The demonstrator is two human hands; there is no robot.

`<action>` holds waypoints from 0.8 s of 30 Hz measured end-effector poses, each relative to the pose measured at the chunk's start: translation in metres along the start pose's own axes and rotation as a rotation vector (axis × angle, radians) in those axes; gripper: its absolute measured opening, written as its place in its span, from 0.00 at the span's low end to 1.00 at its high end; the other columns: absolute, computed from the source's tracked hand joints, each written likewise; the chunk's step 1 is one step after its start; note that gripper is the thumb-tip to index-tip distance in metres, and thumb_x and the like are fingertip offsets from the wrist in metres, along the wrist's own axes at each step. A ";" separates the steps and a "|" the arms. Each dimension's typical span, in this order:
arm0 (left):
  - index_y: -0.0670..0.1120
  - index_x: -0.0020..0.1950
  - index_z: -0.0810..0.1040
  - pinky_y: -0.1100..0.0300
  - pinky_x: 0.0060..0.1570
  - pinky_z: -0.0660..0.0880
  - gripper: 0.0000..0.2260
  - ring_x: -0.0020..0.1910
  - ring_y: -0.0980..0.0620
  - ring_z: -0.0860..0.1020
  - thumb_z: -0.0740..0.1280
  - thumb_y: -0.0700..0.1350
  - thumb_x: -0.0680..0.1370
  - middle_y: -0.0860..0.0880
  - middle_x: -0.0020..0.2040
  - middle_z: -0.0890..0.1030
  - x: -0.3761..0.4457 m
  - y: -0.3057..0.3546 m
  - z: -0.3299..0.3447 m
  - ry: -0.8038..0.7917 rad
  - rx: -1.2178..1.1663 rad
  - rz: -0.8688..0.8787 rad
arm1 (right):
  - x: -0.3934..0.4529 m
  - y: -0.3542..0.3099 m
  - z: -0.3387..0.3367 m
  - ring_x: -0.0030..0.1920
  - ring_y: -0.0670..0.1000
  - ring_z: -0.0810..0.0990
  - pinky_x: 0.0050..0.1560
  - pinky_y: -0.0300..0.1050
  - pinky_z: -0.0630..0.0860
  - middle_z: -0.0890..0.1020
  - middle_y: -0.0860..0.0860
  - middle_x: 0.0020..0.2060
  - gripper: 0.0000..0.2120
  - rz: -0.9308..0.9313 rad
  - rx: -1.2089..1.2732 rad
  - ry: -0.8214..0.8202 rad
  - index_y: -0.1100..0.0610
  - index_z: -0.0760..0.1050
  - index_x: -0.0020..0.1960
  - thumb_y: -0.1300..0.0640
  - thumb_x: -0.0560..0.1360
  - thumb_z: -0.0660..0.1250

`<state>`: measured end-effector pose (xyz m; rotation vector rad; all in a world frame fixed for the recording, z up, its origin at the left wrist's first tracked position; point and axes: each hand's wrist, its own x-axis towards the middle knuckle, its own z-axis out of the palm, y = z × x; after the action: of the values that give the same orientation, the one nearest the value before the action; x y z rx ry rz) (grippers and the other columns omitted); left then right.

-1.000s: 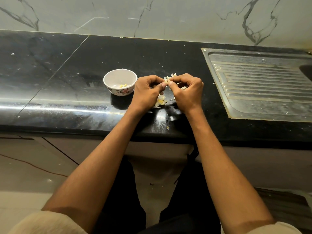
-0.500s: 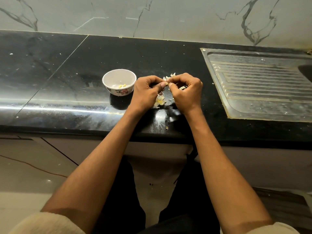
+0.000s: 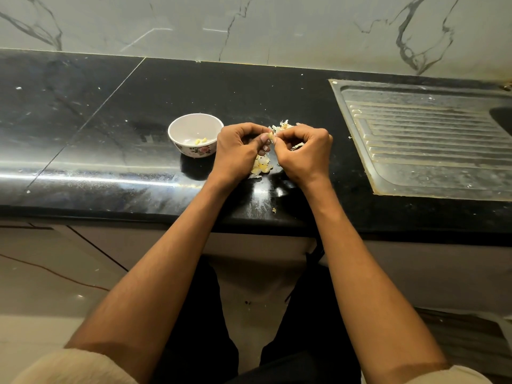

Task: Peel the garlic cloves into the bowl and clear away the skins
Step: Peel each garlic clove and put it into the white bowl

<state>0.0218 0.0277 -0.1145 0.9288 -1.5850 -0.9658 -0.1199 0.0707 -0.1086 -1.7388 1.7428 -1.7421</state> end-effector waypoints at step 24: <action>0.40 0.48 0.87 0.63 0.42 0.78 0.03 0.39 0.56 0.84 0.74 0.35 0.75 0.46 0.41 0.87 -0.003 0.005 -0.001 -0.018 -0.026 0.008 | -0.001 -0.005 0.001 0.28 0.42 0.80 0.32 0.37 0.78 0.83 0.45 0.29 0.07 0.101 0.042 0.021 0.53 0.83 0.33 0.62 0.67 0.76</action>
<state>0.0225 0.0325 -0.1112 0.8976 -1.5866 -0.9894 -0.1162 0.0723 -0.1056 -1.5918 1.7567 -1.7483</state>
